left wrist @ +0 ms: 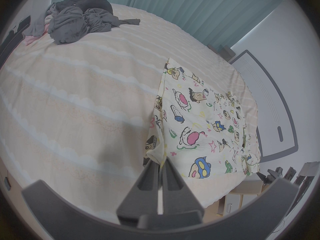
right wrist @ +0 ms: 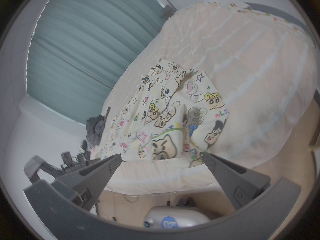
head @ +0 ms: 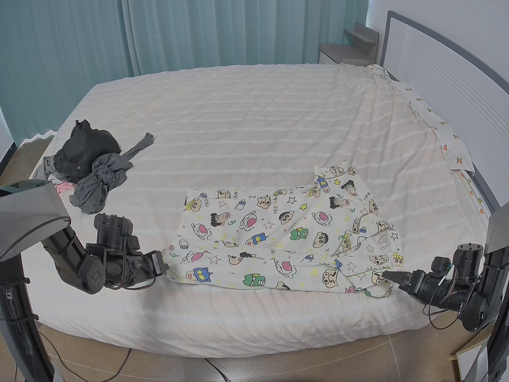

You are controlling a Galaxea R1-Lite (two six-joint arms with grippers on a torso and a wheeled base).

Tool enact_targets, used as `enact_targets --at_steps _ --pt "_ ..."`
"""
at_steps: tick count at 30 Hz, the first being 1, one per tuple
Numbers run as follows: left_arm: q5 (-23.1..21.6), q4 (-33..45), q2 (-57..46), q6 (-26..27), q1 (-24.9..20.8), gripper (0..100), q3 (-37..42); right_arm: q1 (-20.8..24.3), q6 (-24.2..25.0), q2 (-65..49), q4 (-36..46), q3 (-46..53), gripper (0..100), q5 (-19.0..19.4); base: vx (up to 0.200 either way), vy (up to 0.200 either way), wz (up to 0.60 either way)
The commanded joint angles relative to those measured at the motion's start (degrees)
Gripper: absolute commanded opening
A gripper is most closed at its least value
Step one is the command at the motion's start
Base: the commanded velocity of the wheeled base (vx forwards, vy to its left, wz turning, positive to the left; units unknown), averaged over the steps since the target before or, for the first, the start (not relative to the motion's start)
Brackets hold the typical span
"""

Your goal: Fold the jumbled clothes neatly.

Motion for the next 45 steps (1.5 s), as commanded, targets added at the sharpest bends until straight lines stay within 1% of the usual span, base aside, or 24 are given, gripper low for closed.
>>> enact_targets --at_steps 1,5,8,9,10,11,12,16,21,27,32,35,38,39,41,43,45 --pt "0.0 -0.1 1.8 -0.2 -0.3 0 -0.9 3.4 5.6 -3.6 -0.9 0.2 100 -0.2 0.000 0.000 0.00" --pt "0.0 0.0 2.9 -0.5 -0.5 0 -1.6 4.8 8.9 -3.0 -0.9 1.2 100 -1.4 0.000 0.000 0.00" --pt "0.0 0.0 3.4 -0.6 -0.6 0 -1.6 6.0 12.5 -1.6 -0.9 1.3 100 -2.8 0.000 0.000 0.00" --pt "0.0 0.0 3.5 -0.8 -0.6 100 -1.7 6.2 13.0 -1.1 -0.9 1.4 100 -3.5 0.000 0.000 0.00" --pt "0.0 0.0 3.5 -0.9 -0.6 100 -1.7 6.2 13.0 -1.0 -0.9 1.4 100 -3.8 0.000 0.000 0.00" --pt "0.0 -0.1 3.6 -1.0 -0.6 100 -1.7 6.3 13.1 -0.1 -0.9 1.3 100 -5.1 0.000 0.000 0.00" --pt "0.0 -0.2 3.6 -1.0 -0.6 100 -1.7 6.3 13.1 0.3 -0.9 1.2 100 -5.7 0.000 0.000 0.00" --pt "0.0 -0.3 3.5 -1.0 -0.6 100 -1.8 7.2 14.4 1.2 -0.9 0.6 100 -6.4 0.000 0.000 0.00" --pt "0.0 -0.8 2.8 -1.4 -0.1 100 -0.9 8.5 18.3 1.1 -0.9 -1.7 100 -7.3 0.000 0.000 0.00" --pt "-0.9 -0.9 -1.1 -5.9 2.1 100 2.4 9.7 21.5 1.2 -0.9 -3.3 100 -9.3 0.000 0.000 0.00" --pt "-2.3 -1.1 -4.7 -10.0 3.2 100 8.5 11.3 25.4 1.6 -0.9 -3.9 100 -11.7 0.000 0.000 0.00" --pt "-6.1 -1.1 -7.9 -13.7 3.2 100 12.3 13.0 27.6 1.5 -0.9 -3.8 100 -14.1 0.000 0.000 0.00" --pt "-11.7 -1.1 -12.2 -18.6 3.3 100 16.5 14.8 28.8 1.9 -0.8 -3.9 100 -16.1 0.000 0.000 0.00" --pt "-11.7 -1.1 -12.2 -18.6 3.3 100 16.5 14.8 28.8 1.9 -0.8 -3.9 100 -16.1 0.000 0.000 0.00" --pt "-16.5 -1.1 -14.9 -19.9 3.2 100 21.2 15.3 28.8 2.6 -0.9 -5.4 100 -17.0 0.000 0.000 0.00" --pt "-19.3 -1.4 -16.3 -20.0 3.2 100 23.6 15.1 28.8 2.7 -0.8 -6.6 100 -17.1 0.000 0.000 0.00" --pt "-21.0 -2.1 -17.3 -20.0 3.2 100 25.1 15.4 28.9 3.3 -0.8 -7.0 100 -17.2 0.000 0.000 0.00"
